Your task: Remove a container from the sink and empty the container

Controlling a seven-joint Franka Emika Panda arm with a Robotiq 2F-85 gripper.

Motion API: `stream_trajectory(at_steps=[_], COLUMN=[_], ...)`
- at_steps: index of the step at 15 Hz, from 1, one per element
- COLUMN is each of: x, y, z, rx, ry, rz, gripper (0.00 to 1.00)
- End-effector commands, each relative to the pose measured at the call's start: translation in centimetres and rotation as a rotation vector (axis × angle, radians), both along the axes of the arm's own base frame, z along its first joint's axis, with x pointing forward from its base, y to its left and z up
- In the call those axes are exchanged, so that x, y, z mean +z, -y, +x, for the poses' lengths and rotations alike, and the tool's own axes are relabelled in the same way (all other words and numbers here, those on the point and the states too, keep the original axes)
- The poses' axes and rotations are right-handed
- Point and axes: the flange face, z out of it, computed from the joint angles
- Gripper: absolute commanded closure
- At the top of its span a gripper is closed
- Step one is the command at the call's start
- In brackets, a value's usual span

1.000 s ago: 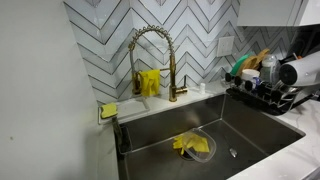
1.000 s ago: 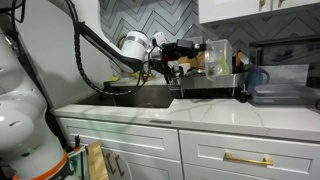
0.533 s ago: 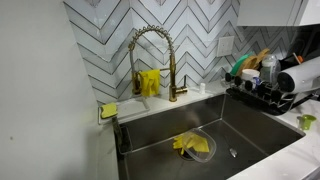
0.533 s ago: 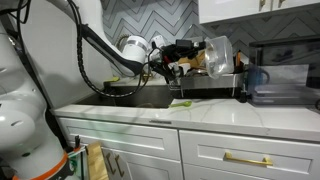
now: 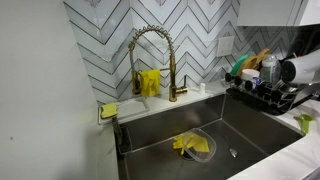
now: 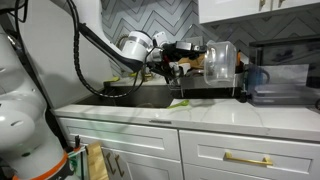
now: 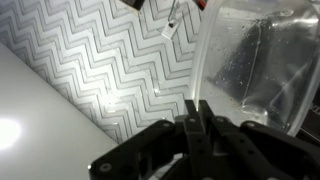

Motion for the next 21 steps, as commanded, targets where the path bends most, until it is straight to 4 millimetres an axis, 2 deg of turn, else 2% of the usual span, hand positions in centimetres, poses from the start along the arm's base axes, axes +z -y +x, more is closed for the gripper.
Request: stream_trajectory(at_steps=[1,5,7,8,9,10,14,15,17,21], x=[3.3,5.9,6.5,6.6,6.2,6.5,6.3,6.0,5.7,5.7], y=[2.2,5.3,6.3,6.7,6.1,6.4,6.1,6.2,7.5,11.3], z=[-1.4,-2.6,-2.8,-2.8,-2.4,-2.4,-2.3,-2.0,-1.5,-1.2], rx=[-0.115,-0.218,-0.241,-0.248,-0.244,-0.246,-0.240,-0.206,-0.170,-0.096], ry=[-0.002,-0.012,-0.004,0.000,0.003,0.007,0.002,-0.033,-0.053,-0.071], rz=[0.164,0.346,0.447,0.500,0.405,0.416,0.412,0.477,0.599,0.799], gripper=[0.98,0.98,0.98,0.98,0.98,0.93,0.93,0.98,0.98,0.98])
